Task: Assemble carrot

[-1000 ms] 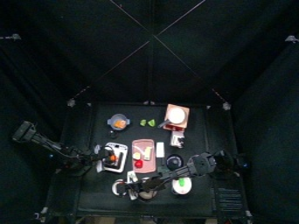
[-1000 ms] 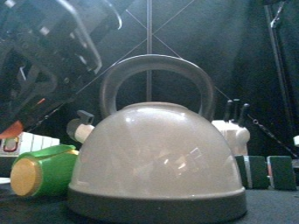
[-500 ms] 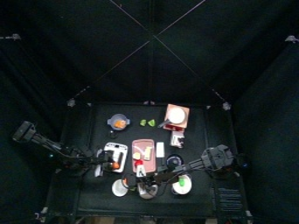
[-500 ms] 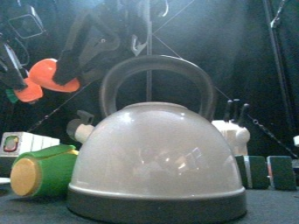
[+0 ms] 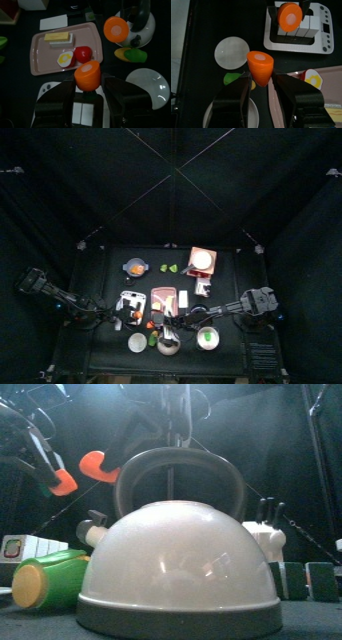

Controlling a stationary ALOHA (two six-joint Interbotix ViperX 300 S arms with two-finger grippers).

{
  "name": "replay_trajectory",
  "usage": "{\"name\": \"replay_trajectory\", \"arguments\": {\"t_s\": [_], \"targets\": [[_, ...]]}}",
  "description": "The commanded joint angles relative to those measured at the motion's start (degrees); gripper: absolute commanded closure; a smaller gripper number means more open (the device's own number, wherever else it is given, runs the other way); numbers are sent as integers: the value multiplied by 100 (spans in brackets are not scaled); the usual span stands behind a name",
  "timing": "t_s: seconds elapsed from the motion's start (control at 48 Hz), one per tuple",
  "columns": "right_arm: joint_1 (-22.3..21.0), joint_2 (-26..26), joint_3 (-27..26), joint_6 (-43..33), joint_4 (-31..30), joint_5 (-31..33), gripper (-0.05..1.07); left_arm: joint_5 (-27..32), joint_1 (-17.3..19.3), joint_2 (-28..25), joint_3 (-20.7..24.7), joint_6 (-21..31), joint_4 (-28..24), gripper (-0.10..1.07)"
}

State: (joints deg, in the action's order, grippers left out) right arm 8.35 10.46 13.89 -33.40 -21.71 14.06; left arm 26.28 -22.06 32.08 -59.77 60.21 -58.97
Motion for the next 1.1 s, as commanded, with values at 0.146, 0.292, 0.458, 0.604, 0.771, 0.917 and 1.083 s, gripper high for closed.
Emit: {"name": "replay_trajectory", "arguments": {"t_s": [0.146, 0.292, 0.458, 0.604, 0.771, 0.917, 1.083], "targets": [[-360, -738, 589, -9, 976, -510, 36, 1942, 9, -967, 729, -255, -149, 36], [-589, -817, 800, 18, 1635, -571, 36, 2979, -88, -1494, 879, -316, -1178, 36], [-721, -861, 809, 44, 1767, -519, 36, 3577, -439, -1854, 905, -299, -2294, 36], [-817, -932, 773, 35, 1793, -272, 36, 4438, -791, -2065, 879, -316, -2848, 36], [-984, -1072, 773, 44, 1784, -202, 36, 5546, -1169, -2355, 835, -422, -3111, 36], [-1107, -1204, 738, 53, 1767, -193, 36, 6073, -1292, -2883, 835, -888, -3111, 36], [-1178, -1151, 642, 53, 1811, -202, 36, 6732, -1274, -3656, 976, -1723, -3129, 36]]}}
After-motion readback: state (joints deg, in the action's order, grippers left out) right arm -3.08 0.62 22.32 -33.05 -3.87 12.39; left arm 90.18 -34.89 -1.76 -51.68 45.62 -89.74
